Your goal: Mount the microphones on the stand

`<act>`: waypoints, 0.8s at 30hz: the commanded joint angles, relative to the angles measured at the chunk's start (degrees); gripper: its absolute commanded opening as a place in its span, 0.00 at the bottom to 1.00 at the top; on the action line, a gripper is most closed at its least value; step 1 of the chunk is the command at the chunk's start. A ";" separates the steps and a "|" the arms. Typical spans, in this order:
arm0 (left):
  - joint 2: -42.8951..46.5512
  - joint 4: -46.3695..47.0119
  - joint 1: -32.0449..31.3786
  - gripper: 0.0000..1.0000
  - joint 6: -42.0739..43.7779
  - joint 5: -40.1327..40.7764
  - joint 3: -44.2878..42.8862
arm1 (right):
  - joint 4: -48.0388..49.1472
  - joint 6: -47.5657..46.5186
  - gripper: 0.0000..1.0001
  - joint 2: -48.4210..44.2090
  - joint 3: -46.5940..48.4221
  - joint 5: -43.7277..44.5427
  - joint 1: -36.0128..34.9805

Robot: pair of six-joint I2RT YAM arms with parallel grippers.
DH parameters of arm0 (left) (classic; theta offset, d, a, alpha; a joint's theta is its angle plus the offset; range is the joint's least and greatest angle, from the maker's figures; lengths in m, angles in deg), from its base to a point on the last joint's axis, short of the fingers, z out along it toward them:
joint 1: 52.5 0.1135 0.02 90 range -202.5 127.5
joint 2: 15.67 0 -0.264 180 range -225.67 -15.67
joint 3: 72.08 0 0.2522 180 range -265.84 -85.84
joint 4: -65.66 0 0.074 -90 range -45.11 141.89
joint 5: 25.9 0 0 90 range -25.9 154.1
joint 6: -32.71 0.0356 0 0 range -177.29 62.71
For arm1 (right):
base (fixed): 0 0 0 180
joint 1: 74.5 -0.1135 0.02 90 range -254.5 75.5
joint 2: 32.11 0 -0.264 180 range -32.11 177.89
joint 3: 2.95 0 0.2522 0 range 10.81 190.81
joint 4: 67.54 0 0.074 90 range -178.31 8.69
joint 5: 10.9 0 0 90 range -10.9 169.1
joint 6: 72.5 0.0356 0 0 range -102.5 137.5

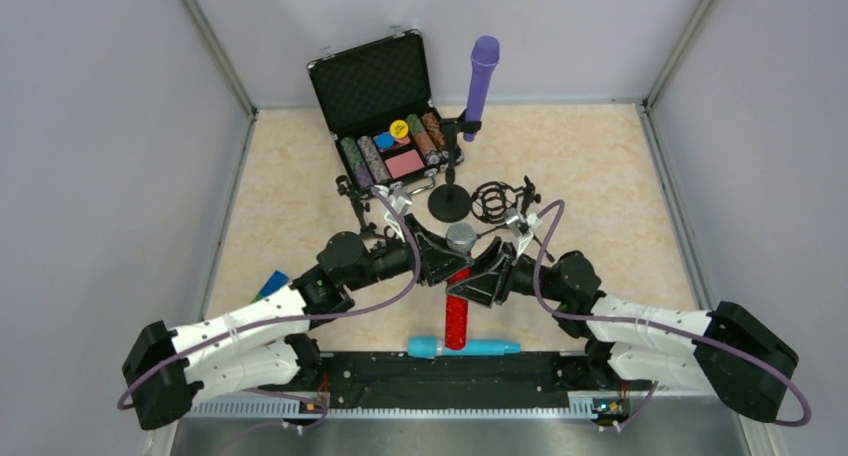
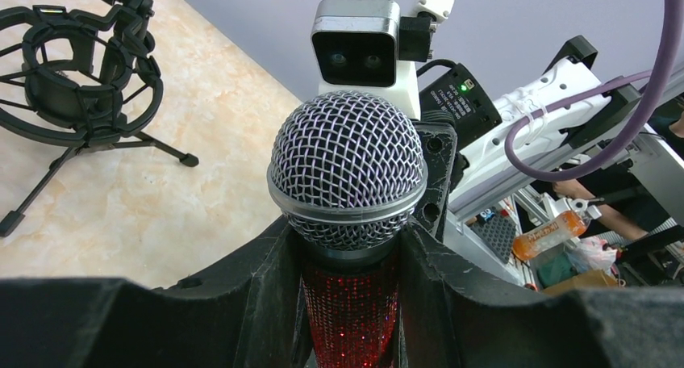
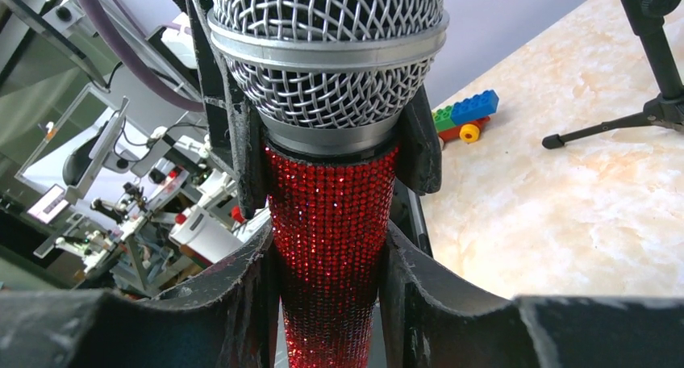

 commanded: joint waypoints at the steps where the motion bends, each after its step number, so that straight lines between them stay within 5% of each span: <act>1: 1.55 1.49 0.26 0.47 0.14 2.46 0.03 | 0.28 -1.31 0.00 -0.60 2.28 -0.03 -0.69; 4: 1.53 -0.59 0.33 0.87 -0.54 3.67 -0.50 | 0.05 -1.40 0.00 -1.00 2.08 0.43 -0.68; 6: 1.44 -2.18 0.26 0.94 -0.83 4.17 -1.04 | -0.47 -1.69 0.00 -1.59 1.89 0.93 -0.64; 14: 2.99 -7.15 0.30 0.98 0.69 6.55 -1.88 | -7.71 -5.21 0.00 -9.17 0.78 7.20 -0.67; 24: 7.53 -23.12 0.34 0.97 4.93 20.03 -4.56 | -30.11 -11.00 0.00 -30.13 -0.70 27.70 -0.63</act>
